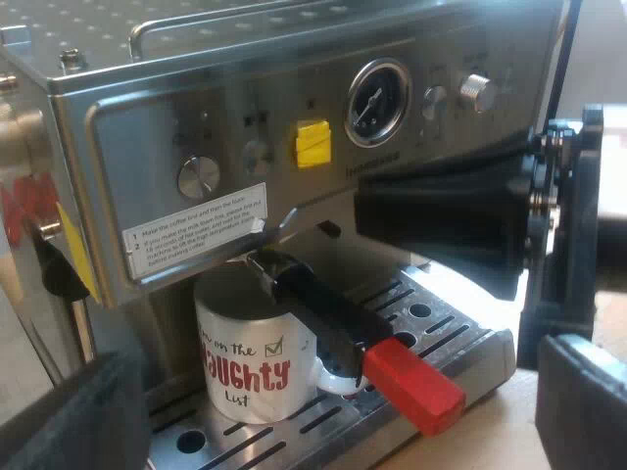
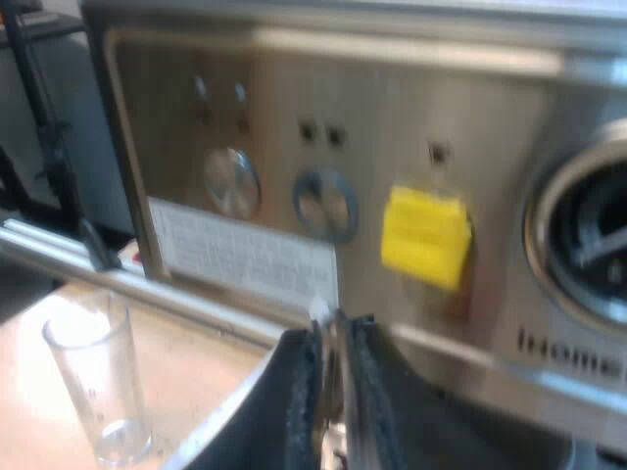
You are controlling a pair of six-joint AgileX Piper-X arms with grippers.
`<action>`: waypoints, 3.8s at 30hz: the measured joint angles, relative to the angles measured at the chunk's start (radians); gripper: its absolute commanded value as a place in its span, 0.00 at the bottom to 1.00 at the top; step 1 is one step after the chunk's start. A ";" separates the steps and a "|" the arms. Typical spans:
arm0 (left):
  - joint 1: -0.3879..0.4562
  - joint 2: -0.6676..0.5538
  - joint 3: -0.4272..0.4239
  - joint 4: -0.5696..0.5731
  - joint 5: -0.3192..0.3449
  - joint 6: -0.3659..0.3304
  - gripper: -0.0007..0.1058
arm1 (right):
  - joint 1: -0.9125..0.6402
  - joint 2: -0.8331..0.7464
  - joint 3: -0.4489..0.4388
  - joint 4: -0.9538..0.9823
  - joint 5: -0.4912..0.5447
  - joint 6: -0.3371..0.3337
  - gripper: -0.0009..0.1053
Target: Place mug into machine
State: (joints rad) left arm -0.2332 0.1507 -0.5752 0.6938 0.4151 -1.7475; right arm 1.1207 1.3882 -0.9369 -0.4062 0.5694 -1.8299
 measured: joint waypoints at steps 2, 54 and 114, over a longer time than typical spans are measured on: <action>0.000 0.000 0.000 0.000 0.000 0.000 0.77 | 0.000 0.006 -0.015 -0.002 0.000 -0.015 0.10; 0.000 0.000 0.000 0.000 -0.003 0.002 0.77 | 0.036 -0.022 -0.129 0.305 0.202 -0.032 0.58; 0.253 0.336 -0.403 0.184 -0.547 -0.002 0.77 | -1.245 -0.818 -0.133 1.267 -0.602 0.023 0.58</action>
State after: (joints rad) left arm 0.0202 0.4863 -0.9782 0.8778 -0.1319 -1.7493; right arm -0.1240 0.5701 -1.0701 0.8604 -0.0325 -1.8064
